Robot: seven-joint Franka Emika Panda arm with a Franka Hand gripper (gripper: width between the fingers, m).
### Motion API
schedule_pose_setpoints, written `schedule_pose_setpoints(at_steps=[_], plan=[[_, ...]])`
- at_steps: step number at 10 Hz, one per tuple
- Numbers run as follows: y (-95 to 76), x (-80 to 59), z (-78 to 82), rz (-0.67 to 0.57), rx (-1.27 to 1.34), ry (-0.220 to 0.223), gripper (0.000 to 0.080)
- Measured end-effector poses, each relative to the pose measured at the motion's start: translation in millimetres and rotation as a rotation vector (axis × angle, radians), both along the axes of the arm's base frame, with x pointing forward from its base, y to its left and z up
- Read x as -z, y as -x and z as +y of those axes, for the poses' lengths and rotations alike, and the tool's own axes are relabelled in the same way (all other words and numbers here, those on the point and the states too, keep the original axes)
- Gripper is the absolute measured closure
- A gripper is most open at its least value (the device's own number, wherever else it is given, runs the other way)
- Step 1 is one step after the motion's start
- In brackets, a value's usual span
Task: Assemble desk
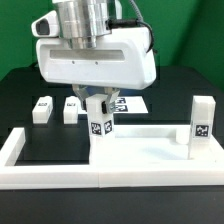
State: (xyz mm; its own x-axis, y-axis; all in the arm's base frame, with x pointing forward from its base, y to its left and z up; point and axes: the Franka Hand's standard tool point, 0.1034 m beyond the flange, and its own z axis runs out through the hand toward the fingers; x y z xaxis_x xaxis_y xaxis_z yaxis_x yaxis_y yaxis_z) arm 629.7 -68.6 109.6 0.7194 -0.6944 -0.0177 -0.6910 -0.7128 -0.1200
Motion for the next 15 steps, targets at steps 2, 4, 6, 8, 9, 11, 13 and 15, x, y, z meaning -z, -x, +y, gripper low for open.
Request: schedule_pose_setpoints(at_steps=[2,4,6,8,9,11,13,15], plan=[[-1.3,0.0,3.0,0.026,0.331,-0.044,0.0511],[-4.3,0.5,12.5,0.050,0.634,-0.078,0.0511],[-7.9,0.6,19.0,0.063,0.952,-0.092,0.0509],[-8.7,0.6,19.0,0.057,1.162,-0.098,0.0509],[-8.6,0.4,18.5,0.059,1.218,-0.099,0.0509],[-8.5,0.4,17.3,0.064,1.272,-0.110,0.0509],[-8.3,0.8,17.5,0.058,1.207,-0.103,0.0502],[-4.8,-0.3,17.4,0.068,0.835,-0.056,0.0189]])
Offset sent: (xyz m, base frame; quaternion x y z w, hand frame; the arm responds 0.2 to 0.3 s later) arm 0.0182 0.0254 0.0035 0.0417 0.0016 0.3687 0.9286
